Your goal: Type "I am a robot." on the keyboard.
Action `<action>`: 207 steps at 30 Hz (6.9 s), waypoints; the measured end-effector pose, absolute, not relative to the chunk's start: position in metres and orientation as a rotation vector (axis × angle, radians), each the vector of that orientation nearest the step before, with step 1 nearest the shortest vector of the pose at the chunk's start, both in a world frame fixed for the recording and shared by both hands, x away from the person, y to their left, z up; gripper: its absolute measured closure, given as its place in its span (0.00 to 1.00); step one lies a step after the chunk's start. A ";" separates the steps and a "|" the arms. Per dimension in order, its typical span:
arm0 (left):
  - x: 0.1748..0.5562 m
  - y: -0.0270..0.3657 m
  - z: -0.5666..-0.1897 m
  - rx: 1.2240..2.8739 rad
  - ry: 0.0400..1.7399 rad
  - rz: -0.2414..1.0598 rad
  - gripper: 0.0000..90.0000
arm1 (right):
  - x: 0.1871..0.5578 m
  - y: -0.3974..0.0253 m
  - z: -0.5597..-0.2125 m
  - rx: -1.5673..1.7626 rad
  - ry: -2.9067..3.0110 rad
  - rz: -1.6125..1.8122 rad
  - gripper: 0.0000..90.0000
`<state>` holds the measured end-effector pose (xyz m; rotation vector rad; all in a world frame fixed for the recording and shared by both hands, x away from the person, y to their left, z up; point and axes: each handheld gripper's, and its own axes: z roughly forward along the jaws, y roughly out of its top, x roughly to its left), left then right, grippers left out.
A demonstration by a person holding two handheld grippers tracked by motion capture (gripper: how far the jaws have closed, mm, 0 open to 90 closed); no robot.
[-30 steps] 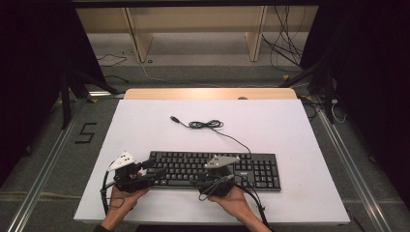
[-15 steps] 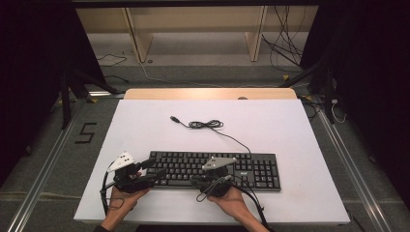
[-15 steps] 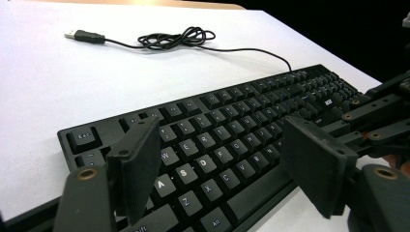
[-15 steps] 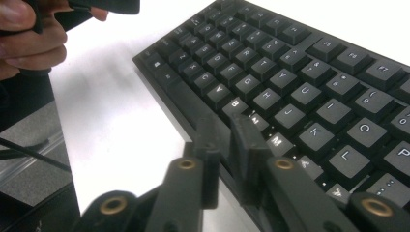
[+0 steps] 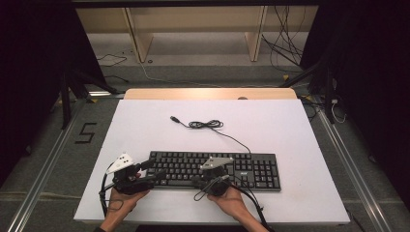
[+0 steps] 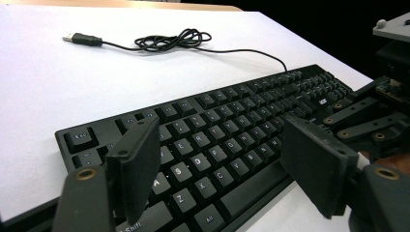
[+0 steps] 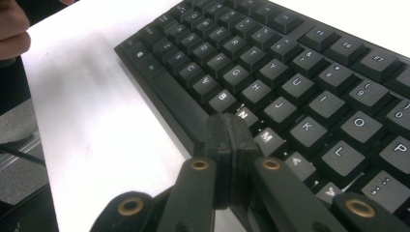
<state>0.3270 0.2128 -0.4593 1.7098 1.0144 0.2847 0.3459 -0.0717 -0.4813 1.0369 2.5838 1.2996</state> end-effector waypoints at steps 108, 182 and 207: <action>0.385 0.162 -0.479 1.984 1.075 0.244 0.99 | 0.332 -0.114 -0.456 1.038 2.454 1.474 0.41; 0.340 0.192 -0.456 1.780 1.019 0.199 0.32 | 0.376 -0.102 -0.468 1.156 2.462 1.260 1.00; 0.332 0.199 -0.459 1.769 1.020 0.213 0.31 | 0.389 -0.093 -0.476 1.198 2.458 1.173 1.00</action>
